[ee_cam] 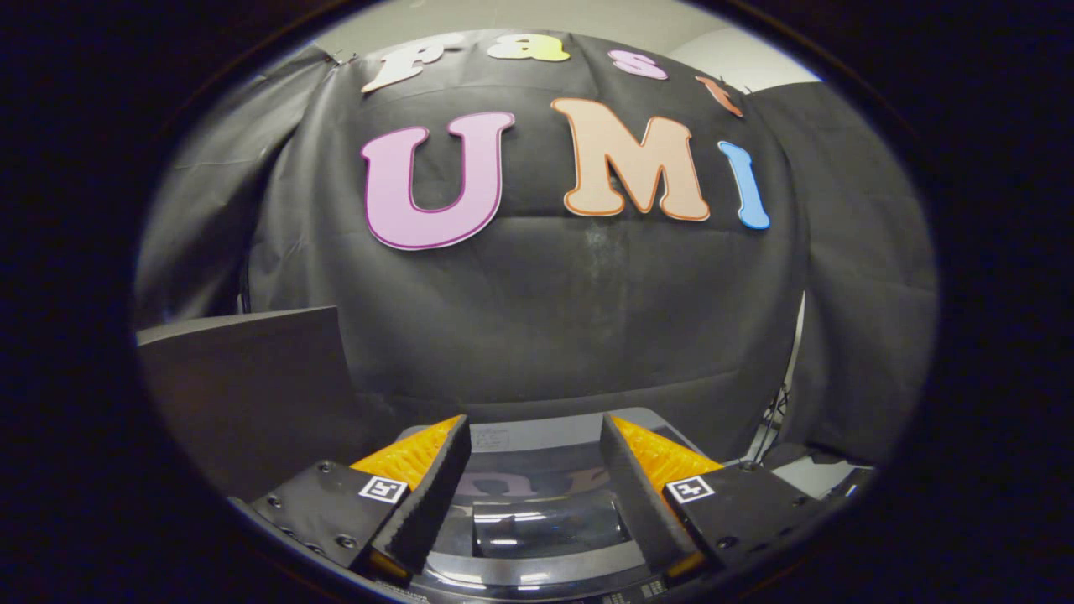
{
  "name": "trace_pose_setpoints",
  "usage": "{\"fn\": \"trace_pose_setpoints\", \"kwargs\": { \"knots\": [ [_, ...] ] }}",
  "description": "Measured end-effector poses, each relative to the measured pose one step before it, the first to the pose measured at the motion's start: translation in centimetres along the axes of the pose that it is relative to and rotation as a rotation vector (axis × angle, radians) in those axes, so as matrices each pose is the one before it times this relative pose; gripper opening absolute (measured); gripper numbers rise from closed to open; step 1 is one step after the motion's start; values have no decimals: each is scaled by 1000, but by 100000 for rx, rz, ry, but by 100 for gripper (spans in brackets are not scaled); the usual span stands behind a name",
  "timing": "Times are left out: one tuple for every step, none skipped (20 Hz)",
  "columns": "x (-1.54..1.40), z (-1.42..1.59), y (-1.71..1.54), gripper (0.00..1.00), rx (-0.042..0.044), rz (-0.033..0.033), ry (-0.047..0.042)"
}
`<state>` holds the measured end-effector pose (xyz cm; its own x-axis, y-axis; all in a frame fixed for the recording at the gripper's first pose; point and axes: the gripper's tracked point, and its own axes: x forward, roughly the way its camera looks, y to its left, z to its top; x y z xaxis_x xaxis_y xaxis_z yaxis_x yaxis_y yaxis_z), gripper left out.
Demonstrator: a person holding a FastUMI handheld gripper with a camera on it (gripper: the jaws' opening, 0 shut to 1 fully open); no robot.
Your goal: Put the clothes into the washing machine and then close the washing machine lid.
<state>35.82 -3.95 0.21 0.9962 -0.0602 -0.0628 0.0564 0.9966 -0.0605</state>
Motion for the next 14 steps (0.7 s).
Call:
{"fn": "trace_pose_setpoints", "kwargs": {
  "knots": [
    [-594, 139, -68, 96, -91, 223, 33],
    [-584, 97, -181, 96, -1237, 241, 220],
    [-759, 94, -137, 96, -1603, -11, 136],
    [-643, 102, -187, 96, -1279, 130, 171],
    [-699, 117, -108, 96, -1491, 453, -1],
    [-747, 152, -89, 97, -1569, 216, -133],
    [-813, 99, -96, 97, -1199, 435, -282],
    [-965, 158, -11, 97, -285, 873, -401],
    [-884, 191, 51, 97, 111, 839, -619],
    [-816, 143, -6, 97, -1455, 467, -451],
    [-817, 87, -70, 97, -1499, 475, 209],
    [-979, -44, -31, 97, -41, 1099, 603],
    [-942, 198, -54, 97, 589, 847, 70],
    [-1080, 297, -226, 97, 1341, 292, -200]
  ]
}}
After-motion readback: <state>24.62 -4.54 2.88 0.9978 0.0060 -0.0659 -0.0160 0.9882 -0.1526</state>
